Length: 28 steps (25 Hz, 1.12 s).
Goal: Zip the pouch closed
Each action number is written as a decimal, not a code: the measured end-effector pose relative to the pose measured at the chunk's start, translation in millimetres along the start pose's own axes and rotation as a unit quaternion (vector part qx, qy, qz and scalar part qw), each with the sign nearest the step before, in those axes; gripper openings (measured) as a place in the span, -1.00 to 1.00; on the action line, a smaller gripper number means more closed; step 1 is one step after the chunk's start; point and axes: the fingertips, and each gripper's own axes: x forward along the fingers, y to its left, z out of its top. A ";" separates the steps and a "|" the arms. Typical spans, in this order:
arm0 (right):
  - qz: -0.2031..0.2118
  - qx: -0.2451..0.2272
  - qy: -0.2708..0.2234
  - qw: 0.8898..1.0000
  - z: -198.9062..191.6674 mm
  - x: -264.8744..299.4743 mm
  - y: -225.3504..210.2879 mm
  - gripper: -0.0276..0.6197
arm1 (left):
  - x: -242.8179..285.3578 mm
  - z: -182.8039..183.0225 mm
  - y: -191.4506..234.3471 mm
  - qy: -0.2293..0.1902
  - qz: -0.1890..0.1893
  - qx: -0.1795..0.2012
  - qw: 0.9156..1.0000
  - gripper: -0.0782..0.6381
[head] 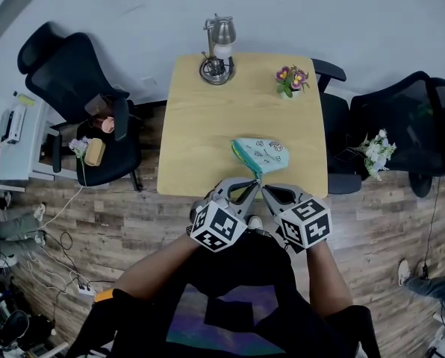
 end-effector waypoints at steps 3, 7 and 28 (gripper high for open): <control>-0.003 0.001 -0.003 1.000 0.8 -2.1 -1.3 -0.85 | 1.9 1.2 3.5 0.000 0.000 -0.011 1.000 -0.75; -0.007 0.005 -0.006 1.000 0.8 -5.1 -2.0 -0.85 | 5.8 1.5 14.4 0.005 0.006 -0.017 1.000 -0.75; -0.038 0.019 0.007 0.999 -14.3 -12.3 -8.7 -0.85 | 21.4 -60.9 117.0 0.089 0.080 -0.079 0.990 -0.75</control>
